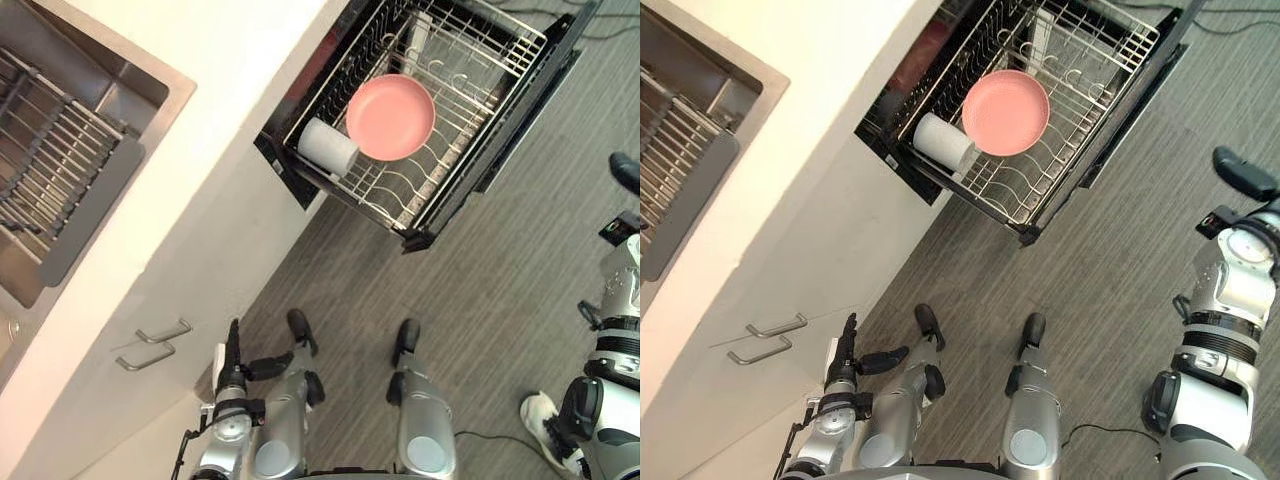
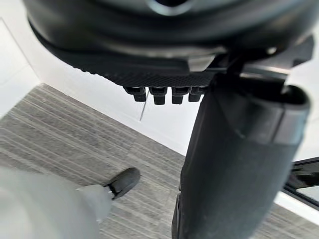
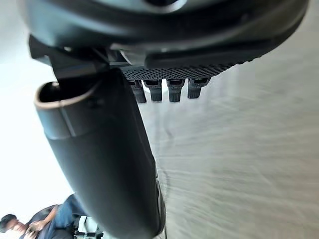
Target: Walk over to the sink, pick up the cup, carry it to the dishwasher, place the cup inside the dishwasher, then close the dishwasher door
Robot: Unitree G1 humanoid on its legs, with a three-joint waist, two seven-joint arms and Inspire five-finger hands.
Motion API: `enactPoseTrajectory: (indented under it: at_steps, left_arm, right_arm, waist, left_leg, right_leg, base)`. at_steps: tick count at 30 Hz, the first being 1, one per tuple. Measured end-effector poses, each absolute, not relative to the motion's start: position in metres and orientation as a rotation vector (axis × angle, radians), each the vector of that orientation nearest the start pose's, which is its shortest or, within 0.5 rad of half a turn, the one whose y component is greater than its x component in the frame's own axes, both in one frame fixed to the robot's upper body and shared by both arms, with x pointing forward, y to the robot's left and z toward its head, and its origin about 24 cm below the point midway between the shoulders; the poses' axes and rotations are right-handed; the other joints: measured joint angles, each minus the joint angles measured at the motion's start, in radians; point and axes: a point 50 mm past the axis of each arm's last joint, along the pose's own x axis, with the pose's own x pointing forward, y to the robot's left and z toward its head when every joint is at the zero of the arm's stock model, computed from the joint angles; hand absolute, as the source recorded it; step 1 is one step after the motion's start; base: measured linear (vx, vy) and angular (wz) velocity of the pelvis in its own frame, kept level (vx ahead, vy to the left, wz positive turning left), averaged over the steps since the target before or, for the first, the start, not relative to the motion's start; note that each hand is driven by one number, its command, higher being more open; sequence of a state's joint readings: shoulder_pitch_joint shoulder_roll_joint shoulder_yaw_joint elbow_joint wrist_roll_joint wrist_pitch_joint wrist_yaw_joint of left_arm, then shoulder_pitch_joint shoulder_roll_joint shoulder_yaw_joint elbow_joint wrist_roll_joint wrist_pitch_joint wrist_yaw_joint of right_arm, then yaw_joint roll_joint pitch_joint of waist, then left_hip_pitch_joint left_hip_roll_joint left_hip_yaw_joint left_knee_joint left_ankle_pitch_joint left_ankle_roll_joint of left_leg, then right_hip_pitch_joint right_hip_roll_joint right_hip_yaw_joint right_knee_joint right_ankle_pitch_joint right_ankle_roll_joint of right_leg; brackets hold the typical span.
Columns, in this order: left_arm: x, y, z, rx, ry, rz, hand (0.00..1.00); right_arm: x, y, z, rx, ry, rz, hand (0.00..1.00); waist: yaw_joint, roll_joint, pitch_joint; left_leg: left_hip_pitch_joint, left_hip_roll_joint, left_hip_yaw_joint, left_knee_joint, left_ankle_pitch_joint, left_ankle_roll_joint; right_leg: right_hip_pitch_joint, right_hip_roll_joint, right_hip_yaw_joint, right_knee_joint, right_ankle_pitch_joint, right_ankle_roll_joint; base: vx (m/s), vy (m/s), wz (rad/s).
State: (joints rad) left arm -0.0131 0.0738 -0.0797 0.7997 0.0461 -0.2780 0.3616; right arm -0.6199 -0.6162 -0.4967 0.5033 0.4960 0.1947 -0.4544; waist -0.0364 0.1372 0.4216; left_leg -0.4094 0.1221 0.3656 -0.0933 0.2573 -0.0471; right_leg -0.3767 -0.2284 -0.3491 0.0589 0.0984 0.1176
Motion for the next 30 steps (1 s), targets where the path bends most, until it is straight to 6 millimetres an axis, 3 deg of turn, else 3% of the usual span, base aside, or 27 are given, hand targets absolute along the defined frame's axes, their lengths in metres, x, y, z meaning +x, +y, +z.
enactPoseTrajectory:
  at_steps: [4,8,12,15,17,20,24,28,29,30]
  left_arm:
    - [0.215,0.160,-0.087,0.172,0.442,0.256,1.00]
    - [0.226,0.159,-0.080,0.144,0.411,0.262,1.00]
    - [0.230,0.157,-0.077,0.121,0.400,0.260,1.00]
    - [0.230,0.154,-0.077,0.114,0.402,0.250,1.00]
    - [0.230,0.148,-0.077,0.110,0.394,0.229,1.00]
    - [0.227,0.140,-0.080,0.094,0.408,0.213,1.00]
    - [0.211,0.123,-0.088,0.063,0.430,0.170,1.00]
    - [0.187,0.122,-0.101,-0.004,0.496,0.215,1.00]
    - [0.184,0.123,-0.102,-0.010,0.504,0.221,1.00]
    - [0.180,0.124,-0.104,-0.013,0.509,0.225,1.00]
  right_arm:
    - [0.320,-0.359,0.190,0.394,-0.270,-0.677,0.00]
    - [0.331,-0.342,0.195,0.375,-0.320,-0.549,0.00]
    - [0.332,-0.342,0.204,0.355,-0.360,-0.563,0.00]
    - [0.333,-0.344,0.207,0.366,-0.384,-0.576,0.00]
    - [0.332,-0.347,0.215,0.352,-0.410,-0.583,0.00]
    - [0.335,-0.350,0.219,0.363,-0.412,-0.596,0.00]
    - [0.340,-0.358,0.238,0.350,-0.424,-0.618,0.00]
    - [0.348,-0.364,0.273,0.274,-0.422,-0.642,0.00]
    - [0.349,-0.365,0.278,0.262,-0.421,-0.648,1.00]
    - [0.350,-0.367,0.286,0.236,-0.410,-0.662,1.00]
  waist:
    - [0.031,0.049,0.023]
    - [0.050,0.063,0.029]
    - [0.051,0.071,0.033]
    - [0.051,0.088,0.040]
    - [0.054,0.116,0.043]
    - [0.070,0.128,0.034]
    - [0.096,0.151,0.018]
    - [0.127,0.188,-0.011]
    - [0.135,0.193,-0.014]
    - [0.152,0.205,-0.023]
  left_leg:
    - [-0.042,-0.005,-0.017,0.004,0.017,-0.001]
    - [-0.059,-0.011,-0.061,0.004,0.025,-0.005]
    - [-0.083,-0.032,-0.116,0.005,0.026,-0.005]
    - [-0.085,-0.051,-0.161,0.004,0.026,-0.005]
    - [-0.090,-0.065,-0.198,0.003,0.025,-0.008]
    - [-0.090,-0.082,-0.231,0.001,0.024,-0.008]
    - [-0.086,-0.152,-0.322,0.005,0.031,-0.007]
    - [-0.078,-0.236,-0.404,0.006,0.062,0.029]
    - [-0.075,-0.245,-0.415,0.006,0.065,0.031]
    - [-0.067,-0.259,-0.444,0.006,0.071,0.037]
  right_leg:
    - [-0.036,-0.003,0.003,-0.011,0.017,0.000]
    - [-0.039,-0.007,-0.020,-0.008,0.017,0.000]
    - [-0.045,-0.028,-0.055,0.007,0.013,0.006]
    - [-0.045,-0.050,-0.077,0.044,-0.003,0.016]
    - [-0.048,-0.072,-0.105,0.093,-0.027,0.022]
    - [-0.050,-0.099,-0.128,0.149,-0.056,0.029]
    - [-0.059,-0.203,-0.179,0.323,-0.156,0.052]
    - [-0.048,-0.325,-0.241,0.489,-0.260,0.078]
    - [-0.041,-0.339,-0.252,0.506,-0.273,0.079]
    - [-0.022,-0.359,-0.274,0.533,-0.296,0.083]
  base:
    - [0.01,-0.014,0.00]
    - [0.02,-0.005,0.19]
    - [0.01,0.040,0.28]
    - [0.00,0.061,0.26]
    - [-0.02,0.062,0.39]
    - [-0.02,0.062,0.39]
    - [0.02,0.055,0.70]
    - [0.05,0.019,0.82]
    - [0.04,-0.043,0.76]
    - [0.02,-0.076,0.63]
